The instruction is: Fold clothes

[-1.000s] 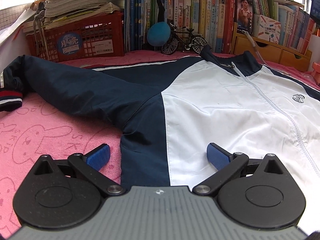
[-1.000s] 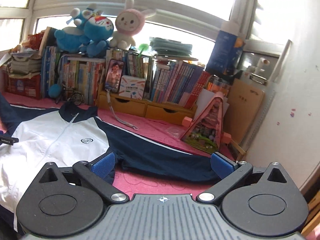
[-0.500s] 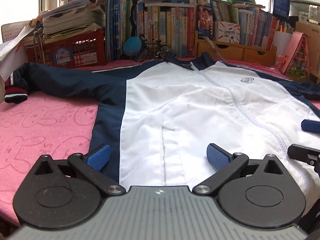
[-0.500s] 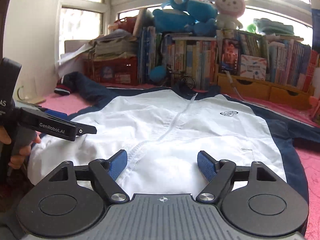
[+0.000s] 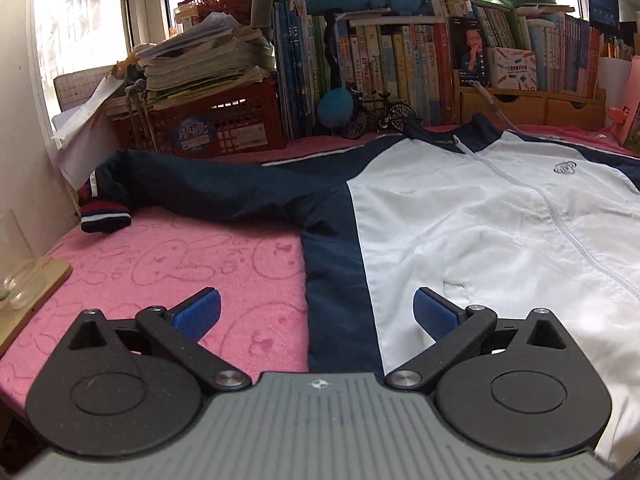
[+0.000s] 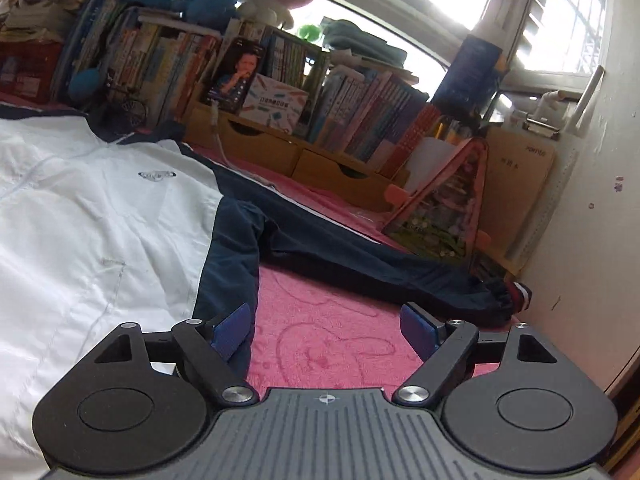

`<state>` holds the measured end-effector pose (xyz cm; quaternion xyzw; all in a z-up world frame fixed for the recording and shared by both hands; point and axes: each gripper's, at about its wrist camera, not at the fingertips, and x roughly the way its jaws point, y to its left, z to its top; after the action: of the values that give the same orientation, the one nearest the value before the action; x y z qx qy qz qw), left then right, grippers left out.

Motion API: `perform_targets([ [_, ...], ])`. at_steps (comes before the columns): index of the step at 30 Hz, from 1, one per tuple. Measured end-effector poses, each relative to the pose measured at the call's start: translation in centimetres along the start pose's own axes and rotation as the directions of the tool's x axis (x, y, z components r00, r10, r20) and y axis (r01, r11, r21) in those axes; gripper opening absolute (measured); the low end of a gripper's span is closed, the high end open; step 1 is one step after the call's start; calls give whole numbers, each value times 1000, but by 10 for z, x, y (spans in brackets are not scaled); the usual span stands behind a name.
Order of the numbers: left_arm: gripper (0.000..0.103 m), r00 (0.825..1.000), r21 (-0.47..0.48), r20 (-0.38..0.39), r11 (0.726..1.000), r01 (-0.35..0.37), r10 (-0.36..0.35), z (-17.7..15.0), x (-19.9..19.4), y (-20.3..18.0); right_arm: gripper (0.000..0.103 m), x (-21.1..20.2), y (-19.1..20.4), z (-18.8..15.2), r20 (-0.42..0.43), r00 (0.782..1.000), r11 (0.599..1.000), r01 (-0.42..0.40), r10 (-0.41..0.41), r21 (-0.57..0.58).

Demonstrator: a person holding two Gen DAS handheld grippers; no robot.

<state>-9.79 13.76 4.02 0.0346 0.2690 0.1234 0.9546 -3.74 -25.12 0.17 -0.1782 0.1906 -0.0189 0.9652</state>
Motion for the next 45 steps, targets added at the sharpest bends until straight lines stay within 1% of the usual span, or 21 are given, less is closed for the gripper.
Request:
perform_targets([
  [2, 103, 999, 4, 17, 999, 44, -44, 23, 12, 0, 82, 9, -12, 31, -18, 990, 984, -140, 143, 107],
  [4, 103, 995, 3, 29, 995, 96, -96, 44, 31, -9, 82, 28, -15, 62, -35, 951, 929, -293, 308, 224],
  [6, 101, 988, 12, 39, 989, 147, -148, 60, 54, -23, 82, 51, -5, 90, -26, 893, 856, -422, 449, 301],
  [8, 93, 978, 32, 19, 977, 209, -210, 73, 83, -44, 77, 75, 17, 108, -50, 864, 837, -469, 501, 280],
  [10, 78, 963, 52, -32, 962, 268, -266, 83, 117, -67, 49, 101, 43, 123, -91, 838, 829, -506, 538, 239],
  [12, 60, 953, 55, -96, 954, 294, -288, 91, 155, -86, 33, 130, 72, 132, -156, 820, 830, -518, 550, 205],
  [13, 57, 950, 49, -120, 954, 296, -289, 95, 173, -93, 27, 143, 84, 135, -185, 810, 829, -524, 556, 195],
  [16, 54, 956, 41, -137, 962, 268, -261, 108, 215, -102, 20, 181, 119, 140, -252, 814, 852, -502, 524, 149],
  [20, 58, 972, 52, -120, 977, 207, -200, 130, 259, -107, 20, 219, 146, 157, -224, 874, 899, -437, 432, 31],
  [22, 71, 979, 57, -112, 983, 176, -169, 140, 281, -109, 18, 248, 150, 164, -209, 904, 926, -376, 373, 25],
  [23, 73, 981, 56, -117, 985, 161, -154, 145, 291, -110, 17, 264, 153, 168, -200, 915, 936, -349, 349, 37],
  [25, 74, 982, 38, -124, 989, 145, -140, 153, 308, -110, 18, 279, 154, 173, -201, 925, 946, -320, 322, 44],
  [27, 81, 983, 35, -126, 990, 138, -133, 161, 320, -110, 18, 295, 156, 178, -202, 934, 955, -291, 295, 51],
  [32, 89, 982, 34, -130, 989, 142, -136, 164, 322, -108, 18, 334, 160, 191, -205, 952, 974, -216, 226, 69],
  [34, 89, 982, 33, -131, 989, 143, -138, 165, 323, -107, 19, 336, 155, 195, -224, 946, 971, -218, 234, 96],
  [38, 91, 981, 32, -134, 989, 146, -141, 167, 325, -105, 21, 299, 149, 194, -194, 899, 917, -367, 394, 158],
  [40, 88, 980, 32, -136, 988, 148, -142, 168, 326, -104, 28, 280, 146, 193, -176, 866, 879, -439, 469, 187],
  [41, 83, 980, 40, -134, 987, 156, -149, 169, 323, -103, 30, 271, 144, 193, -165, 847, 858, -473, 506, 201],
  [42, 82, 979, 51, -126, 985, 166, -159, 169, 315, -99, 37, 261, 143, 193, -154, 827, 835, -507, 541, 214],
  [43, 82, 979, 57, -115, 983, 173, -166, 169, 306, -95, 42, 253, 147, 191, -158, 796, 808, -552, 585, 206],
  [45, 82, 980, 70, -89, 980, 186, -180, 166, 282, -81, 43, 247, 155, 185, -188, 741, 763, -613, 645, 205],
])
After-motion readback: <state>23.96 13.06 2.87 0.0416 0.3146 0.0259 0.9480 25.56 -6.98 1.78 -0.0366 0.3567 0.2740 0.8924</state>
